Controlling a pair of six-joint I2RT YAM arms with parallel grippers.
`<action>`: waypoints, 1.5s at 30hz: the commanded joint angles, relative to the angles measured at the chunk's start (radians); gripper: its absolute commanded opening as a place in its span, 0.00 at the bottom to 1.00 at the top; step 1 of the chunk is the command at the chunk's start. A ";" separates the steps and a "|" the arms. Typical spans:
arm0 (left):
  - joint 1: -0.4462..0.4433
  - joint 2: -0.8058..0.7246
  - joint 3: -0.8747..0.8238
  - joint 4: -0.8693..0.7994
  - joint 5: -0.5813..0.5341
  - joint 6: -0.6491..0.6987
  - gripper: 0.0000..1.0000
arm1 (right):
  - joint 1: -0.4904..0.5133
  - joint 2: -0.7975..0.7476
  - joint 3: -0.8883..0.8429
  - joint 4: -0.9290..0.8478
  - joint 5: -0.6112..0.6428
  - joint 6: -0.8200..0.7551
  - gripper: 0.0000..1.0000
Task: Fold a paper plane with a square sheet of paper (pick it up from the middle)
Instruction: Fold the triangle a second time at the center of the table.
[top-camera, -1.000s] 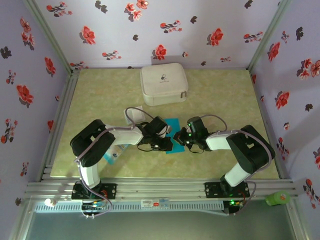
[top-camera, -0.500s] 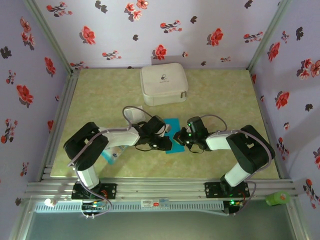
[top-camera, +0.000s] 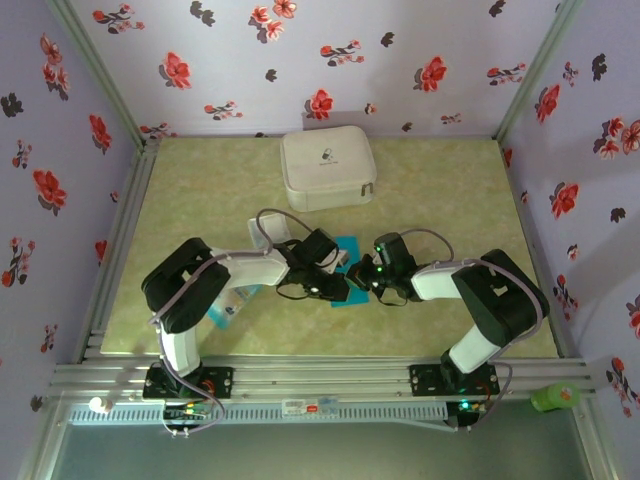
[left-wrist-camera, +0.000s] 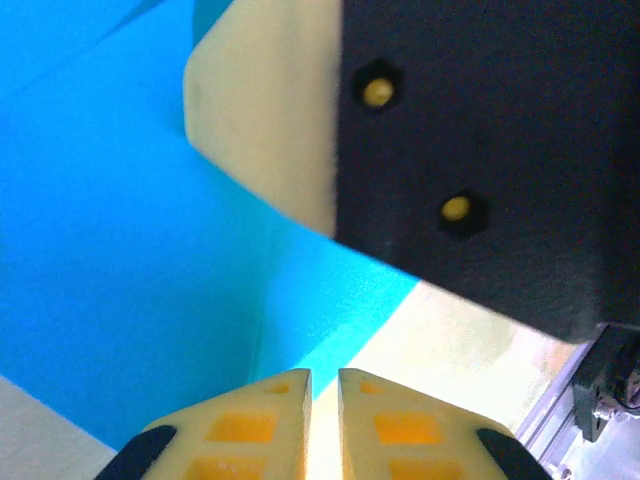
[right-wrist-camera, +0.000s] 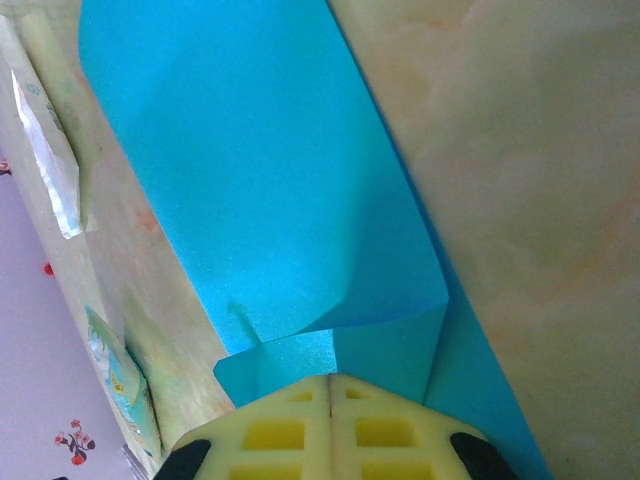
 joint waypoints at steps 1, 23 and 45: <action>-0.007 0.008 -0.003 -0.049 -0.023 0.040 0.16 | -0.006 0.043 -0.019 -0.140 0.054 -0.023 0.00; -0.002 -0.114 -0.195 0.023 -0.055 -0.031 0.13 | -0.007 0.055 -0.007 -0.185 0.063 -0.049 0.00; 0.056 -0.117 -0.161 0.294 0.034 -0.155 0.05 | -0.007 0.066 0.004 -0.146 0.050 -0.022 0.00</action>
